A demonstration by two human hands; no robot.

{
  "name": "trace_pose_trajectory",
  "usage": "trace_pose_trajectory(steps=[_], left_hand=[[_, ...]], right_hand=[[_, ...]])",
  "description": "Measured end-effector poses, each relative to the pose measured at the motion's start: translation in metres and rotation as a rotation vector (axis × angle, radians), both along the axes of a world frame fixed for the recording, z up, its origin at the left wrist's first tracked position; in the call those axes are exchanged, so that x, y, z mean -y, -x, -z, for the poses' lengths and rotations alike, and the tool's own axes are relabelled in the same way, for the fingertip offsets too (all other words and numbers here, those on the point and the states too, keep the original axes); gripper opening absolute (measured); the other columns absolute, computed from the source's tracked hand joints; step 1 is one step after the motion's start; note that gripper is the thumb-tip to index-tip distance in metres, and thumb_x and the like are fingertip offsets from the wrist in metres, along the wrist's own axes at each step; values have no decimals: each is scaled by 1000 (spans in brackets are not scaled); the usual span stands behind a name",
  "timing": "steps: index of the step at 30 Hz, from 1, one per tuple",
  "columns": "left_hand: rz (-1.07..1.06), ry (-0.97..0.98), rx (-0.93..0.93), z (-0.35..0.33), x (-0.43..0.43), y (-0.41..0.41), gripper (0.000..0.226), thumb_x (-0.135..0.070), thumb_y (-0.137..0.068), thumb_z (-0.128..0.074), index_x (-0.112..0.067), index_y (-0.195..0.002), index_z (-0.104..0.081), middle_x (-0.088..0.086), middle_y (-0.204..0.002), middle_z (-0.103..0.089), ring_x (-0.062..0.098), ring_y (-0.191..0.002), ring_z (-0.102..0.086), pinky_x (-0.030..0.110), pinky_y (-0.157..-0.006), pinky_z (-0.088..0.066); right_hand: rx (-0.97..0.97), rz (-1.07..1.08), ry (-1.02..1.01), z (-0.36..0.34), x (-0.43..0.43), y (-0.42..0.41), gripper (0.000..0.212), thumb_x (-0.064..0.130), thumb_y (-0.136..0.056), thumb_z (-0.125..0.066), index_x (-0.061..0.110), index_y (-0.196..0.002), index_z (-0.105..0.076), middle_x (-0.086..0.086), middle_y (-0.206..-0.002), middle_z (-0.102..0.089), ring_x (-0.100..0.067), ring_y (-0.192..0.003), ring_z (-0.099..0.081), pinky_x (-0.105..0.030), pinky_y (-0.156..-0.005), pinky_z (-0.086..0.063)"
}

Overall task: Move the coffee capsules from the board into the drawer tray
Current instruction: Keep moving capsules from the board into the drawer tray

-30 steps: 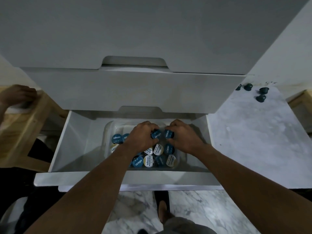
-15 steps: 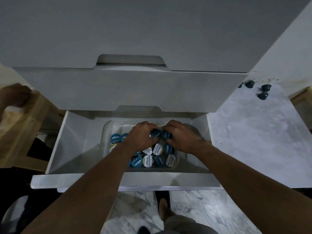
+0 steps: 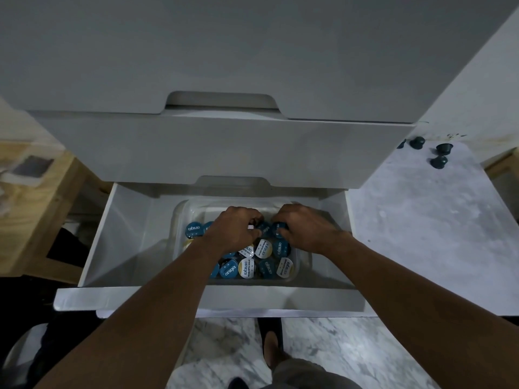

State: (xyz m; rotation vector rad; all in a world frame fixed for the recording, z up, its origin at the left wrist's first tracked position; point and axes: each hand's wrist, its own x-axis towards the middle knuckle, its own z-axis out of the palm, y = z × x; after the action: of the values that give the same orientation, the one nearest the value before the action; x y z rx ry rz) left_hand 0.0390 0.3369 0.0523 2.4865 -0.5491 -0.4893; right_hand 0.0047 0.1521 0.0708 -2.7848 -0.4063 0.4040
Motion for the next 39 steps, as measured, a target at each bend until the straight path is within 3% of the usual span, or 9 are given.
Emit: trace_pose_trajectory(steps=[15, 19, 24, 30, 39], left_hand=[[-22, -50, 44, -11, -3, 8, 43, -28, -83, -68, -19, -124, -58, 4, -121, -60, 18, -109, -55, 27, -91, -43], [-30, -88, 187, -30, -10, 24, 39, -30, -85, -64, -19, -122, -59, 5, -117, -61, 21, -104, -55, 31, -86, -43], [-67, -84, 400, -66, -12, 55, 36, -28, -89, -57, -15, -123, -57, 7, -121, -57, 24, -109, -54, 35, -90, -43], [39, -36, 614, -109, 16, 91, 33, -25, -89, -54, -8, -118, -56, 12, -116, -56, 29, -104, -55, 40, -83, -48], [177, 40, 727, -157, 103, 126, 31, -26, -90, -51, -11, -117, -56, 9, -115, -55, 28, -99, -56, 39, -80, -49]], right_hand=[[98, 39, -20, -5, 0, 11, 30, 24, -91, -52, 14, -118, -61, -5, -123, -61, -21, -113, -51, -31, -92, -42], [179, 132, -1, -22, 0, 26, 30, 25, -92, -52, 16, -119, -60, -5, -123, -61, -22, -112, -53, -27, -84, -39], [284, 290, -28, -48, 1, 60, 31, 28, -92, -50, 12, -116, -62, -11, -117, -64, -29, -104, -59, -39, -90, -50], [426, 472, -22, -88, 23, 116, 36, 30, -93, -52, 9, -123, -58, -12, -120, -60, -30, -109, -56, -35, -90, -45], [502, 643, 9, -120, 92, 173, 39, 33, -93, -52, 12, -126, -54, -9, -123, -57, -27, -110, -56, -35, -89, -46]])
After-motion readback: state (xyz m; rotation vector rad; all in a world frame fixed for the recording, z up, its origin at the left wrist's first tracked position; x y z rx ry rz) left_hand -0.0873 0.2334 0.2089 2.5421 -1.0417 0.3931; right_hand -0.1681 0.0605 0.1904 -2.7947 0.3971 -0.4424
